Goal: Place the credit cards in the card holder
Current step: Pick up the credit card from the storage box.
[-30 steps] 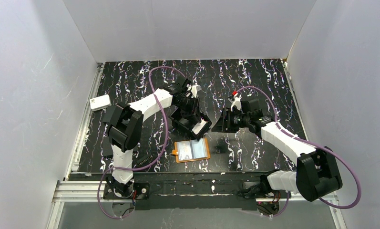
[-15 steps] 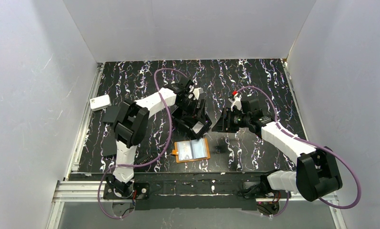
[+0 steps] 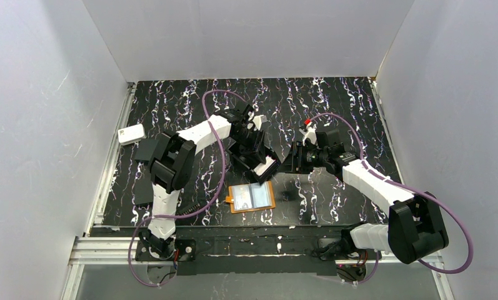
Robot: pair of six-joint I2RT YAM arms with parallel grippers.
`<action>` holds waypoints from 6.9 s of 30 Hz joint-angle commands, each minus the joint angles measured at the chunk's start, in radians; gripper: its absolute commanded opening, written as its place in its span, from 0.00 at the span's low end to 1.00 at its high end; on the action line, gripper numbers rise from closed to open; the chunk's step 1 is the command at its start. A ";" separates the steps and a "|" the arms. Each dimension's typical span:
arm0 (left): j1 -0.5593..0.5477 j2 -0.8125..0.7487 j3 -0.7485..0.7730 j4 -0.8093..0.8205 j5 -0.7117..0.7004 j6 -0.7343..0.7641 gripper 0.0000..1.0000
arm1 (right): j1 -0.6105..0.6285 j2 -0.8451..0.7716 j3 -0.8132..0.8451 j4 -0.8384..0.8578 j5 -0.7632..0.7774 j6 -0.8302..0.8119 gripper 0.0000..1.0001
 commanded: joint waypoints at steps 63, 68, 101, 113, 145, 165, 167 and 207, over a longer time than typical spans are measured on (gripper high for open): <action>-0.003 0.000 -0.012 0.064 0.238 -0.042 0.39 | 0.007 0.391 -0.002 0.469 -0.010 0.299 0.31; -0.003 0.000 -0.014 0.062 0.225 -0.040 0.27 | 0.007 0.392 -0.003 0.471 -0.010 0.295 0.31; -0.017 -0.041 0.016 0.020 0.189 0.011 0.37 | 0.007 0.464 0.053 0.463 -0.024 0.252 0.31; -0.018 -0.058 -0.001 0.024 0.187 0.003 0.19 | 0.007 0.470 0.052 0.470 -0.030 0.253 0.31; -0.019 -0.112 -0.009 -0.030 0.069 0.031 0.00 | 0.010 0.477 0.075 0.451 -0.035 0.240 0.30; 0.005 -0.090 0.031 -0.083 -0.059 0.059 0.98 | 0.010 0.487 0.087 0.437 -0.033 0.227 0.30; 0.006 -0.067 0.041 -0.083 -0.034 0.056 0.98 | 0.011 0.488 0.087 0.437 -0.033 0.227 0.30; -0.001 -0.117 -0.044 0.028 0.058 -0.009 0.05 | 0.018 0.496 0.095 0.445 -0.038 0.235 0.30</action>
